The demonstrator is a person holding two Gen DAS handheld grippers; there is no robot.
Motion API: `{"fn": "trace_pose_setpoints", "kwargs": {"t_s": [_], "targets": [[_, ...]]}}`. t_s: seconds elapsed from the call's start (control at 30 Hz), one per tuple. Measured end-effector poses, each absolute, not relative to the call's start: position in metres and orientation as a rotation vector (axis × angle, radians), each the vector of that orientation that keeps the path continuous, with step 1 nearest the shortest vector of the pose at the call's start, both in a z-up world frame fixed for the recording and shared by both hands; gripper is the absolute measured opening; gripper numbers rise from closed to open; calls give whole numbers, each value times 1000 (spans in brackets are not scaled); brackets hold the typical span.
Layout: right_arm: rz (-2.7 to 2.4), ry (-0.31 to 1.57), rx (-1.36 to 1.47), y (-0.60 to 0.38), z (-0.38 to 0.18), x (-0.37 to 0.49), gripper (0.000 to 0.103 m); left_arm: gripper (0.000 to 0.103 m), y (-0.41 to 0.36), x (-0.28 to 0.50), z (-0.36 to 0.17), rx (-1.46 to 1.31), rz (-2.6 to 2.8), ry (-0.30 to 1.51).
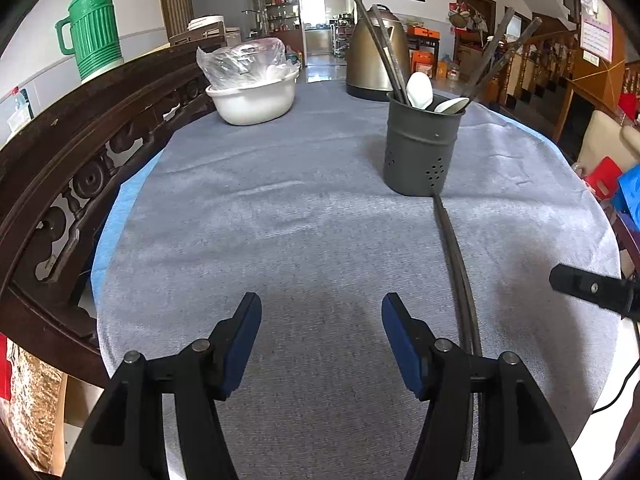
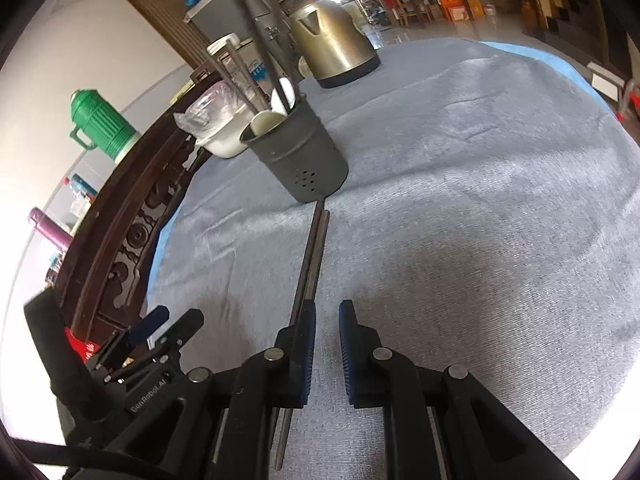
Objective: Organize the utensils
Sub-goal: 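Move the right tool to the dark chopstick lying on the cloth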
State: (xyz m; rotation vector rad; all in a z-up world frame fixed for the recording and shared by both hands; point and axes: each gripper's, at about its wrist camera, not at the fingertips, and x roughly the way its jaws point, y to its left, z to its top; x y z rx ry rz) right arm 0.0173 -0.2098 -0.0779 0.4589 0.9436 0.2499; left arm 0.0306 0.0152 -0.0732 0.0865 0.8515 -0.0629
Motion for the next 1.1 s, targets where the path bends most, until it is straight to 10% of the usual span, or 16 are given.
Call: {"fn": "trace_pose_setpoints", "kwargs": {"t_s": [0.9,1.1], "targets": [[227,938,447,-213,-86,10,27,71,24,23,-72,70,-43,853],[231,920,463,-213,-86,6,58,71,30,21,-71,60,-44,845]]}}
